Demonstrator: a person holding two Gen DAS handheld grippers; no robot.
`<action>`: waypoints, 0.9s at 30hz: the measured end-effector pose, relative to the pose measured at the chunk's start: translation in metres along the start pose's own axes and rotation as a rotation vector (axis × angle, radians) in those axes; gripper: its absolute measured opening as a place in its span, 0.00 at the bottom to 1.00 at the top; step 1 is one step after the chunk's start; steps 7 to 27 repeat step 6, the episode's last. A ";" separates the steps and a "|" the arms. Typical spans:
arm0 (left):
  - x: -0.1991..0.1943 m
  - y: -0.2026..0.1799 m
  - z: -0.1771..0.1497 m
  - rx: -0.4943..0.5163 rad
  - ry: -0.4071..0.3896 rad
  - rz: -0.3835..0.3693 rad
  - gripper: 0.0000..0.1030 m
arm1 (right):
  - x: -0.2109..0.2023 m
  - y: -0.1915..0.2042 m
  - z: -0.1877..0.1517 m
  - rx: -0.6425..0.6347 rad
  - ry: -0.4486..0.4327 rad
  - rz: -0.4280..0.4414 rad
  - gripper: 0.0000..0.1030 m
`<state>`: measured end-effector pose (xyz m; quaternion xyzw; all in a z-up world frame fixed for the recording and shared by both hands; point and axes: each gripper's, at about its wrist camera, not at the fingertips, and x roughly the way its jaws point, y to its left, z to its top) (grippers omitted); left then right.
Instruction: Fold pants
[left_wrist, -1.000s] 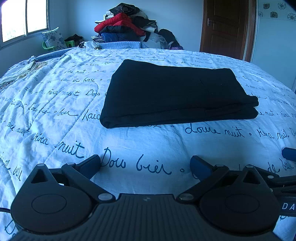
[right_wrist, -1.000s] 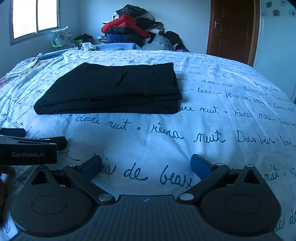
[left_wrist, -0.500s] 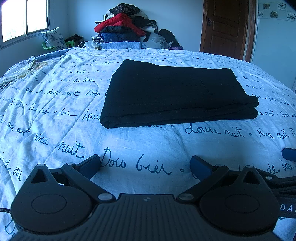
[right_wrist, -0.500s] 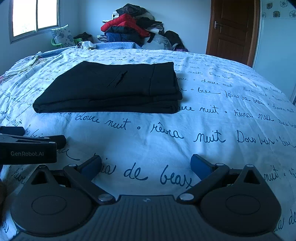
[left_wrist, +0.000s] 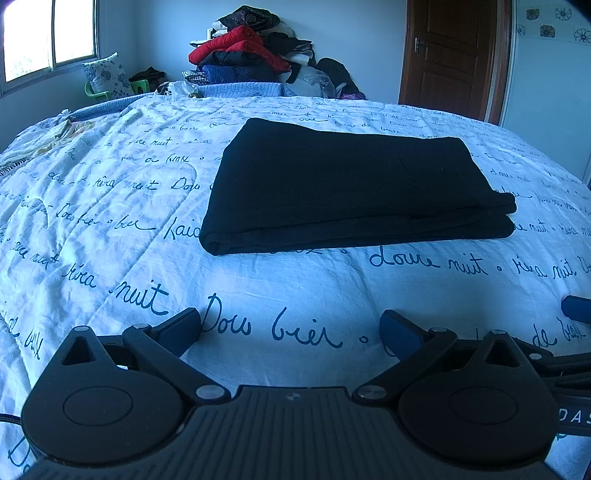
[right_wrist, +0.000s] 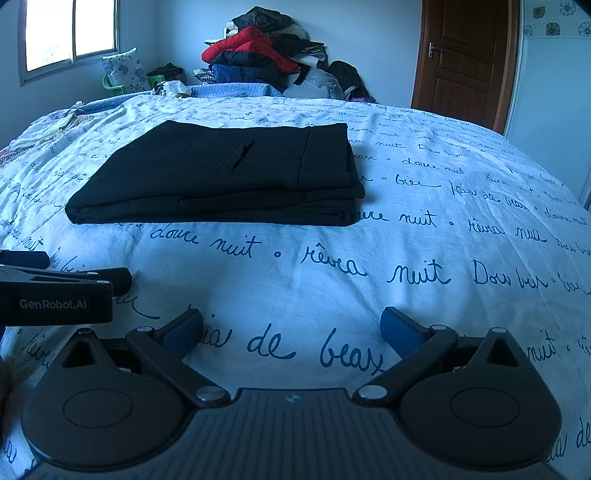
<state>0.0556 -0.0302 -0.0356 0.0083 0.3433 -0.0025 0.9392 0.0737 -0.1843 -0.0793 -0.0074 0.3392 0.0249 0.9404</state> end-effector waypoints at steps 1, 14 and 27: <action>0.000 0.000 0.000 -0.001 0.000 -0.001 1.00 | 0.000 0.000 0.000 0.000 0.000 0.000 1.00; 0.000 0.000 0.000 -0.006 0.000 -0.004 1.00 | 0.000 0.000 0.000 0.000 0.000 0.000 1.00; 0.000 0.000 0.000 -0.006 0.000 -0.004 1.00 | 0.000 0.000 0.000 0.000 0.000 0.000 1.00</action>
